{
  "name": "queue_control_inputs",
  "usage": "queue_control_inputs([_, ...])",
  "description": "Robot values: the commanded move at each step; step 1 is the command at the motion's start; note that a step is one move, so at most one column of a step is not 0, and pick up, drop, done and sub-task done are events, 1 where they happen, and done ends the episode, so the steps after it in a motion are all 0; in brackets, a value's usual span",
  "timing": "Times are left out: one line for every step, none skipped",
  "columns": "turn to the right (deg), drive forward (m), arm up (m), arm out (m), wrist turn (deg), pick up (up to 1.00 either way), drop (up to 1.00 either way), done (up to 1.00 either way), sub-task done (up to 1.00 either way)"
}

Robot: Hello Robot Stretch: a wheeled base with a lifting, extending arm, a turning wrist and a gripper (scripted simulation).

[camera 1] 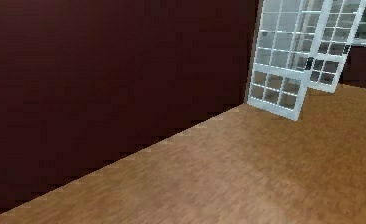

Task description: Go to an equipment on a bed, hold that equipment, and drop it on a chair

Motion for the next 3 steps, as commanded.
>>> queue_control_inputs([0.0,0.0,-0.3,0.0,0.0,0.0,0.0,0.0,0.0])
queue_control_inputs([0.0,0.0,-0.5,0.0,0.0,0.0,0.0,0.0,0.0])
queue_control_inputs([0.0,0.0,0.0,0.0,0.0,0.0,1.0,0.0,0.0])
